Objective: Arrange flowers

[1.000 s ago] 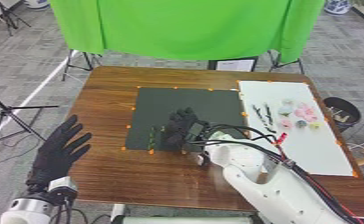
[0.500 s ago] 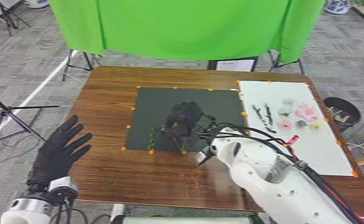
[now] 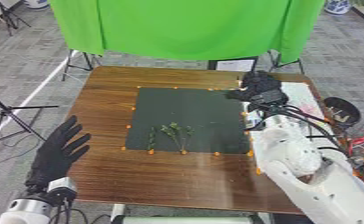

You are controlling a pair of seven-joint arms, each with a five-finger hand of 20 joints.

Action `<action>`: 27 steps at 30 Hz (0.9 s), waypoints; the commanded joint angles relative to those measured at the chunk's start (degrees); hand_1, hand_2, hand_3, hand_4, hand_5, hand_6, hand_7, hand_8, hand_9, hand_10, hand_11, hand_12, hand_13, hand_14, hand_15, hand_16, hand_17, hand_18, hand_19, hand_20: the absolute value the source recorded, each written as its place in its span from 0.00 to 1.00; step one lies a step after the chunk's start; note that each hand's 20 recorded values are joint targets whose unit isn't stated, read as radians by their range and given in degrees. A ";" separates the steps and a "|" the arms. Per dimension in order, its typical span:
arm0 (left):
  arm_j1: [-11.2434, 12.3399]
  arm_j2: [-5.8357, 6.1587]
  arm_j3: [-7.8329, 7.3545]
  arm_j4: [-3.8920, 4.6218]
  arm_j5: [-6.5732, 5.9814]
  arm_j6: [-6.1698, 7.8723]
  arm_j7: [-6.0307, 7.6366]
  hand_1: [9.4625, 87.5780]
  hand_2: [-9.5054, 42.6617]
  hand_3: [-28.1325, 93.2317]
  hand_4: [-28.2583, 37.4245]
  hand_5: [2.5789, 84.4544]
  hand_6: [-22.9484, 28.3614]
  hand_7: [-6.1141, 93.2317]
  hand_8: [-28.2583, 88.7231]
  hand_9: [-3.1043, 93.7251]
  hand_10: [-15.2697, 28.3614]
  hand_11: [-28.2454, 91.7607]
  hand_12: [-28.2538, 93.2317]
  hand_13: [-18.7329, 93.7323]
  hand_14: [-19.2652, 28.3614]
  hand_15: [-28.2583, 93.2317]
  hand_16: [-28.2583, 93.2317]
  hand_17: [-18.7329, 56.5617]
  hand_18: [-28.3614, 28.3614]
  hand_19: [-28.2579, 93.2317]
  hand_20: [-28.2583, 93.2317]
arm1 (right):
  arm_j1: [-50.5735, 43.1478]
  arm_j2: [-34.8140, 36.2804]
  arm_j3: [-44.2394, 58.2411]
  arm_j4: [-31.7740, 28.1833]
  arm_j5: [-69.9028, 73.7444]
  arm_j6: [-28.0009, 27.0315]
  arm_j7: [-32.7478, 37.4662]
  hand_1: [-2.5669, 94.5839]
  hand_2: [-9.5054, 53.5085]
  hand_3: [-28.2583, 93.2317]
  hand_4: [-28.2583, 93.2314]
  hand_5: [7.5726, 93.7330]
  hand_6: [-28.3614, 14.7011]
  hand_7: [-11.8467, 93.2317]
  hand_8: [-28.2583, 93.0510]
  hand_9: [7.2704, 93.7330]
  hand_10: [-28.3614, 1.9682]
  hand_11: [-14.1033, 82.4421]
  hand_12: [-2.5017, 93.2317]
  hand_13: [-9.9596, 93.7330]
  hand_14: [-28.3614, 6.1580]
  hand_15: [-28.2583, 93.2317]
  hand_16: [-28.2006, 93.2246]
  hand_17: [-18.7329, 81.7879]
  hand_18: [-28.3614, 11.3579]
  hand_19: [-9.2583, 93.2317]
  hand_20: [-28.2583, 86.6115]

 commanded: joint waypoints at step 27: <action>0.23 0.20 0.10 0.54 0.54 -1.05 -1.16 0.20 0.13 0.80 0.05 0.25 0.50 0.24 0.16 0.21 0.58 0.36 0.40 0.32 0.73 0.46 0.25 0.09 0.90 0.54 0.31 | 2.26 1.43 -2.64 12.64 -1.68 -18.45 11.73 0.15 0.00 0.86 0.00 0.61 0.50 0.38 0.16 0.47 0.35 0.80 0.58 0.51 0.26 0.93 0.51 0.38 0.10 0.89 0.75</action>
